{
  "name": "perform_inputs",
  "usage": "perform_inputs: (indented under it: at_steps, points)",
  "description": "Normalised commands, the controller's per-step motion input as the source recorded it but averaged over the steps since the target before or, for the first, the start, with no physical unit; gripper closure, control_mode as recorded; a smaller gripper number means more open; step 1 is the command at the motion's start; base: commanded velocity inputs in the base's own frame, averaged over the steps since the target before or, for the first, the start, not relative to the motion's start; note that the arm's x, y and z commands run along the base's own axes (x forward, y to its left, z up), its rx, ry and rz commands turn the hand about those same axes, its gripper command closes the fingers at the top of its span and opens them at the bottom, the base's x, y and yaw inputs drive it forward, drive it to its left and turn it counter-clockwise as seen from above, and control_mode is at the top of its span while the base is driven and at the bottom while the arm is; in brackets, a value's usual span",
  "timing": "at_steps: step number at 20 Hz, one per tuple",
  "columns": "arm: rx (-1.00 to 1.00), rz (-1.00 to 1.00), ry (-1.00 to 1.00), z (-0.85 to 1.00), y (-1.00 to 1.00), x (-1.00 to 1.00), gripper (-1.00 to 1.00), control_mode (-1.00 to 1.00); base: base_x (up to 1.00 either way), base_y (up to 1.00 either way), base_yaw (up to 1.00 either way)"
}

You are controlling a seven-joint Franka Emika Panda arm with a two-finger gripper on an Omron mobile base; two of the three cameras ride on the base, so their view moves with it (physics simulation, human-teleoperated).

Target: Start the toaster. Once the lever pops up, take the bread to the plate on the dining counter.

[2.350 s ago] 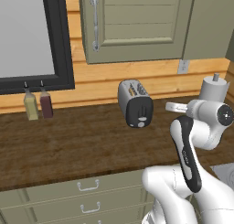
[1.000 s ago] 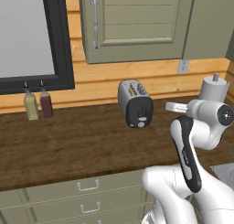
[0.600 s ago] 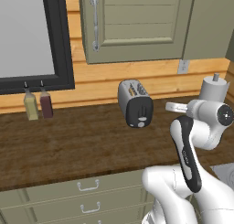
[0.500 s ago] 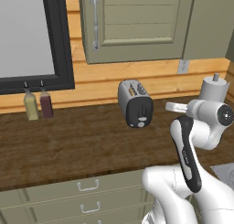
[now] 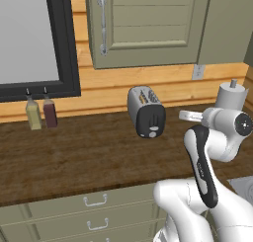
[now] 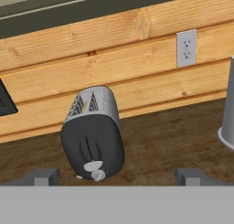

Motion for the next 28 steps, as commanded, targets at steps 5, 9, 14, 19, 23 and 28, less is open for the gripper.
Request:
perform_inputs:
  at_steps: [5, 9, 14, 19, 23, 28]
  points:
    - [0.00, 0.00, 0.00, 0.00, 0.00, 0.00, -1.00, -1.00, 0.00, 0.00, 0.00]
    - [0.00, 0.00, 0.00, 0.00, 0.00, 0.00, -1.00, -1.00, 0.00, 0.00, 0.00]
    - [0.00, 0.00, 0.00, 0.00, 0.00, 0.00, -1.00, -1.00, 0.00, 0.00, 0.00]
    - [0.00, 0.00, 0.00, 0.00, 0.00, 0.00, -1.00, -1.00, 0.00, 0.00, 0.00]
    - [0.00, 0.00, 0.00, 0.00, 0.00, 0.00, -1.00, -1.00, 0.00, 0.00, 0.00]
    - [0.00, 0.00, 0.00, 0.00, 0.00, 0.00, -1.00, -1.00, 0.00, 0.00, 0.00]
